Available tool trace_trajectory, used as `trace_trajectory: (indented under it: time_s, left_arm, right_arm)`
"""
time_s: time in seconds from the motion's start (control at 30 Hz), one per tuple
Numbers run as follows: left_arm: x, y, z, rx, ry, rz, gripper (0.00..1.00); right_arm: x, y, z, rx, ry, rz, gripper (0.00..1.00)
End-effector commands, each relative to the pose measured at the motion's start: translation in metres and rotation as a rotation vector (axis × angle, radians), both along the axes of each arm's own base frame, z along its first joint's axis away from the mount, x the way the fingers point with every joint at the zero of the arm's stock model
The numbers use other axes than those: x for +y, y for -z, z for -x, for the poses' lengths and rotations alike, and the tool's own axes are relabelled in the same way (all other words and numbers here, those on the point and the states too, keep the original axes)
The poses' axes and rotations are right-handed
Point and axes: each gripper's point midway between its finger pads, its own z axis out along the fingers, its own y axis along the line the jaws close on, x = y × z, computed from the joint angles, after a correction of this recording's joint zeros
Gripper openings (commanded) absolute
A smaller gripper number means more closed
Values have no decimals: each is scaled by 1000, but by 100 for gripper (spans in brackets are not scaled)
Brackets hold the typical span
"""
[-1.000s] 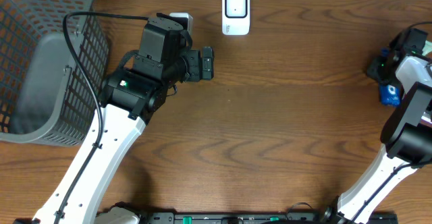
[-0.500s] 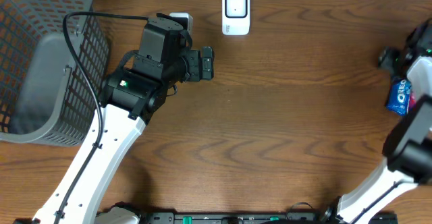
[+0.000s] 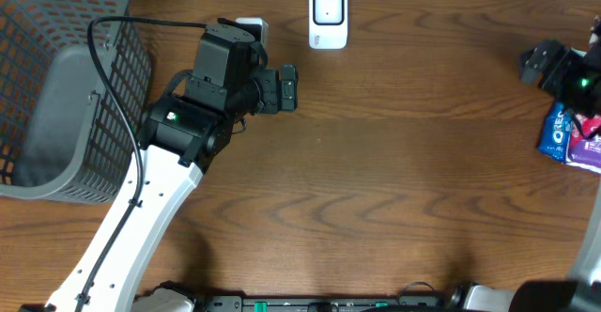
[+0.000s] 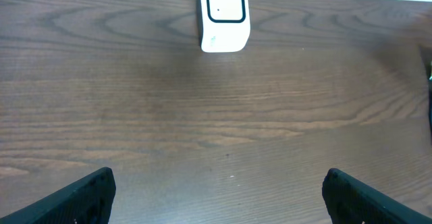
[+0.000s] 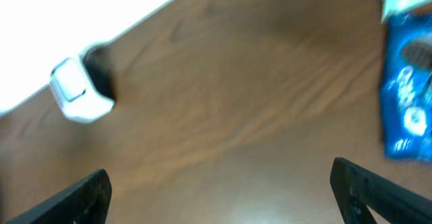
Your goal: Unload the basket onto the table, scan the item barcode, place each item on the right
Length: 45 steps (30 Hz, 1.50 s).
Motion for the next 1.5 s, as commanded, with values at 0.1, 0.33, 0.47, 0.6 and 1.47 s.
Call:
trace_trajectory:
  time_s: [0.1, 0.33, 0.47, 0.6, 1.47]
  left_arm:
    - [2, -7, -3, -15, -16, 1, 98]
    - [2, -7, -3, -15, -16, 1, 98]
    - [2, -7, -3, -15, -16, 1, 98]
    - [2, -7, -3, -15, -16, 1, 98]
    - [2, -7, -3, -15, -16, 1, 98]
  right_arm:
    - [52, 15, 49, 13, -135, -24, 99]
    - [93, 63, 115, 56, -171, -131, 99]
    - [102, 93, 140, 148, -76, -234, 99]
    - [105, 117, 153, 222, -41, -276, 99]
    - [144, 145, 156, 199, -374, -84, 99]
